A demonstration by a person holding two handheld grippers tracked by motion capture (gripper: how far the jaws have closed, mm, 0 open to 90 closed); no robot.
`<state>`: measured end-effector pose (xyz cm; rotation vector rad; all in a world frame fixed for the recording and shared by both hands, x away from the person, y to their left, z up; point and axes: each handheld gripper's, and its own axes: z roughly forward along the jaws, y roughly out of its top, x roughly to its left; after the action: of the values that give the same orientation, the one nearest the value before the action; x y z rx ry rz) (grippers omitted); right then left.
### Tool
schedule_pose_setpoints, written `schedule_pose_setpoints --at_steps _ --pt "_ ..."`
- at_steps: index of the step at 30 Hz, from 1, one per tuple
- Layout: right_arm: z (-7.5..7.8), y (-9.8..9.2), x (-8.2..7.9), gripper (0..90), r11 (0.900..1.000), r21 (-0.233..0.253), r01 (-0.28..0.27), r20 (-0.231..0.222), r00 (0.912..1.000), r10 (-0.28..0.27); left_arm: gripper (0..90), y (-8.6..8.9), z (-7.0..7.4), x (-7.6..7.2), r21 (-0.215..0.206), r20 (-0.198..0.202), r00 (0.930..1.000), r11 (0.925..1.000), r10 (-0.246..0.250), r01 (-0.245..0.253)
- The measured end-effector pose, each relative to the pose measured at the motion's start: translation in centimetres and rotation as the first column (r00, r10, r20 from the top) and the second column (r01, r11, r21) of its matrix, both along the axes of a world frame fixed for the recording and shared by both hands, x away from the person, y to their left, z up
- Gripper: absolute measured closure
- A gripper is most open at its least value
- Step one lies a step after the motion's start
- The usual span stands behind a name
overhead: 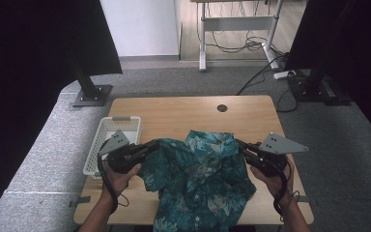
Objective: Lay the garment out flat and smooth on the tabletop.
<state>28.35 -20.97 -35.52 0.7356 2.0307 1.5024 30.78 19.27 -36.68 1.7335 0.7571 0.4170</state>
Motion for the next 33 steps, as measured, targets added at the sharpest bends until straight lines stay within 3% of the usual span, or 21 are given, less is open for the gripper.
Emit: schedule_pose_setpoints --at_steps 8,12,20,29,31,32,33 --pt "-1.3 0.2 3.6 87.3 0.999 -0.007 0.034 -0.062 0.9975 -0.034 87.1 -0.9 -0.9 2.6 0.011 -0.033 0.9991 0.9996 0.024 -0.024" --pt "-2.4 0.3 4.9 87.3 1.000 -0.003 0.031 -0.097 0.9948 -0.031 87.1 -1.2 -1.5 3.0 0.014 -0.050 0.9985 0.9997 0.023 -0.022" --pt "-4.8 0.2 6.0 87.2 0.999 -0.004 0.045 -0.151 0.9875 -0.045 87.0 -1.3 -3.5 3.7 0.028 -0.085 0.9953 0.9986 0.047 -0.044" --pt "-7.5 0.9 7.7 86.1 0.998 -0.009 0.065 -0.225 0.9721 -0.066 86.8 -1.6 -5.9 4.5 0.055 -0.130 0.9885 0.9960 0.077 -0.070" --pt "-8.1 1.2 7.8 78.4 0.998 -0.009 0.062 -0.239 0.9691 -0.062 86.1 -1.6 -6.3 4.6 0.063 -0.140 0.9862 0.9947 0.089 -0.081" --pt "-8.3 1.3 7.9 65.7 0.998 -0.004 0.068 -0.251 0.9656 -0.067 85.1 -1.6 -6.3 4.6 0.063 -0.140 0.9862 0.9947 0.089 -0.081" --pt "-8.5 1.5 8.0 59.8 0.997 -0.001 0.074 -0.270 0.9603 -0.072 83.2 -1.6 -6.8 4.7 0.083 -0.151 0.9823 0.9916 0.111 -0.099"
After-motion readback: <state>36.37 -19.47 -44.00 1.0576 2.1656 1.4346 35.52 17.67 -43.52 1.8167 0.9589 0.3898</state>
